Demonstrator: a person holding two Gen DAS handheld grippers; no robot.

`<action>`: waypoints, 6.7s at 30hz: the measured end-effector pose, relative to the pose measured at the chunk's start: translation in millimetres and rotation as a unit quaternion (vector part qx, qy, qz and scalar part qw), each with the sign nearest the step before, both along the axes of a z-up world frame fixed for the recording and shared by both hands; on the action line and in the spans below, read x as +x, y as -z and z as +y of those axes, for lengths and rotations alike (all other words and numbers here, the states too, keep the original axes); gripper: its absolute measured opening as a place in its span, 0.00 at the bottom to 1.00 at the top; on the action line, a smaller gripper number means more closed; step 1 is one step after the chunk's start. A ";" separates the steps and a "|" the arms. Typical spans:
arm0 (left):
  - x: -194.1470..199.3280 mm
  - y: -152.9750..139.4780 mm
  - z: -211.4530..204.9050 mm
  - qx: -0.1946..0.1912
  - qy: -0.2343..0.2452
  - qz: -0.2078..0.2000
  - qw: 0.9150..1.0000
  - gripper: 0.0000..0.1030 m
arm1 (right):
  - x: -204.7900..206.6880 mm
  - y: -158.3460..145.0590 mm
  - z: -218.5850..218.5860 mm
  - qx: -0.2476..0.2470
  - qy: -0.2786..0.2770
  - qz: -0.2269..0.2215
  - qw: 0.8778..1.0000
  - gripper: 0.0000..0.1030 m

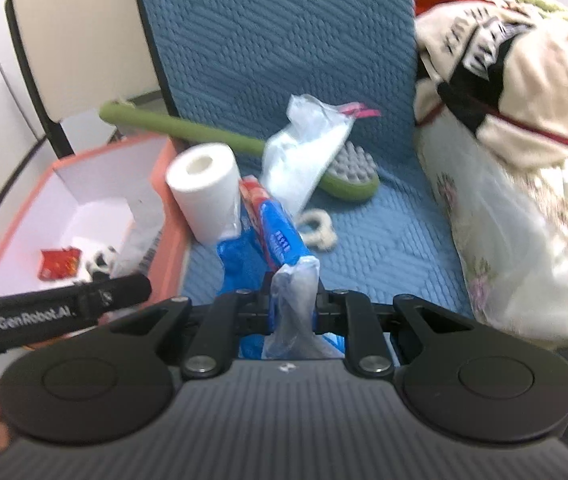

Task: Organize soft objects
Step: 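Lift and carry the sponge-puff bag and blue snack bag over the box with both grippers, then open both grippers to drop the two bags into the box, then withdraw both grippers from the box back toward the chair seat, then move the left gripper to the clear plastic piece while the right approaches the white rope tie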

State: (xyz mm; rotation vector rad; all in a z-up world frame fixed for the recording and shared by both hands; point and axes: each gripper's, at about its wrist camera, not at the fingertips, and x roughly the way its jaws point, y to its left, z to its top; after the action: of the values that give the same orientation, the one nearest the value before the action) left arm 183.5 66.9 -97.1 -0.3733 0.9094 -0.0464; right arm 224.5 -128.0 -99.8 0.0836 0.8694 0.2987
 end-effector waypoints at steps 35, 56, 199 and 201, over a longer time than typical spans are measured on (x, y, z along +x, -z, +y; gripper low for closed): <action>-27.9 -92.2 215.4 0.030 -0.093 -0.041 0.994 0.40 | 11.3 -77.5 192.3 0.045 -0.114 -0.057 0.991 0.18; -13.1 7.1 262.0 0.012 -0.096 0.056 0.994 0.41 | 23.9 10.5 225.9 0.017 -0.122 0.027 0.992 0.23; 144.2 164.8 -54.5 0.116 -0.008 -0.029 0.993 0.19 | 165.5 162.8 12.7 0.023 -0.061 0.059 0.996 0.24; 144.2 163.2 -53.2 0.112 -0.009 -0.028 0.993 0.17 | 164.8 161.1 10.8 0.028 -0.057 0.059 0.996 0.15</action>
State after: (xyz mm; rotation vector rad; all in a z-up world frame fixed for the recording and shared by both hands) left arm 327.7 13.7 -260.3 -0.1692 0.8460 0.0609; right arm 389.4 -117.2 -260.9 0.1049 0.9859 0.4288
